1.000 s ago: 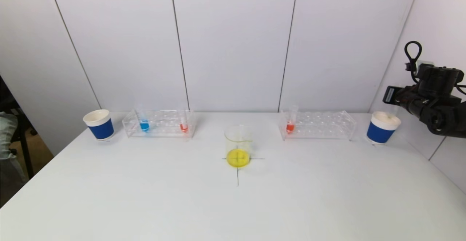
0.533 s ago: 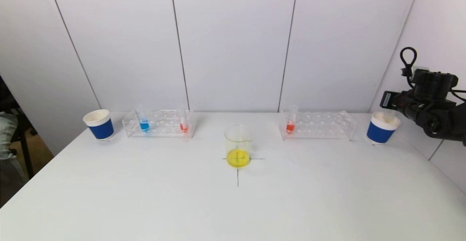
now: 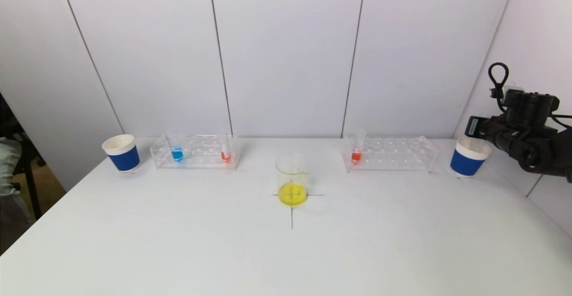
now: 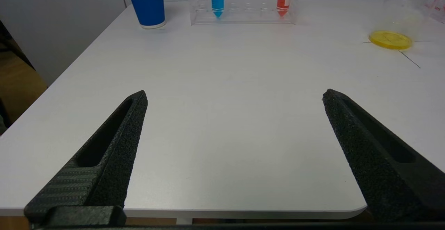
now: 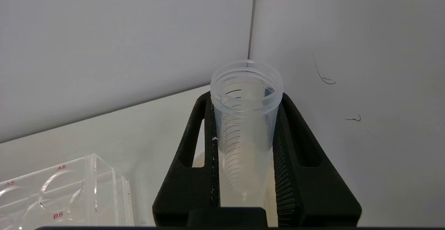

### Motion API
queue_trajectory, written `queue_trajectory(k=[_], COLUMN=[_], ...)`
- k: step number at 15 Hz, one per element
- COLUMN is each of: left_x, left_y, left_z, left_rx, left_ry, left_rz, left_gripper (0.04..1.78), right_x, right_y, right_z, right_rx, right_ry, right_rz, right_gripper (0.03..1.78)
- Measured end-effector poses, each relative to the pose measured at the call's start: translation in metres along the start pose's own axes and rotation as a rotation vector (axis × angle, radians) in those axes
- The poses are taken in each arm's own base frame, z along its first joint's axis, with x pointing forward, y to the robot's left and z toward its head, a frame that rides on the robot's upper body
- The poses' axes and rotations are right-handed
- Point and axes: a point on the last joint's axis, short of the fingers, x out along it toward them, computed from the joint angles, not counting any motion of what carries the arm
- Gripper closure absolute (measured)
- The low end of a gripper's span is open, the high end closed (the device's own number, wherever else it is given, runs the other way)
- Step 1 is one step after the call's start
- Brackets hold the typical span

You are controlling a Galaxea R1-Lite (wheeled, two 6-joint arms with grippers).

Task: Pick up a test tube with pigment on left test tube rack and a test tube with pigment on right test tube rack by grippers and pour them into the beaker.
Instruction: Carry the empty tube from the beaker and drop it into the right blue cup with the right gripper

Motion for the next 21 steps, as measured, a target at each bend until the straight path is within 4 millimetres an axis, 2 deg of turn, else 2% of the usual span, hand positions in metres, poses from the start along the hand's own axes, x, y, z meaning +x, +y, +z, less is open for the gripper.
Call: queue_trajectory(k=[8, 21], left_x=[0.0000, 0.0000], left_y=[0.0000, 0.0000], left_z=[0.0000, 0.0000], left_rx=[0.000, 0.000], left_ry=[0.000, 0.000], left_rz=[0.000, 0.000], left_gripper=[0.06, 0.06], right_x=[0.0001, -0.0008], right_y=[0.0002, -0.0006], right_z=[-0.0079, -0.0086], right_rx=[0.003, 0.009], right_ry=[-0.028, -0.024], right_rz=[0.004, 0.003], right_gripper=[1.32, 1.32])
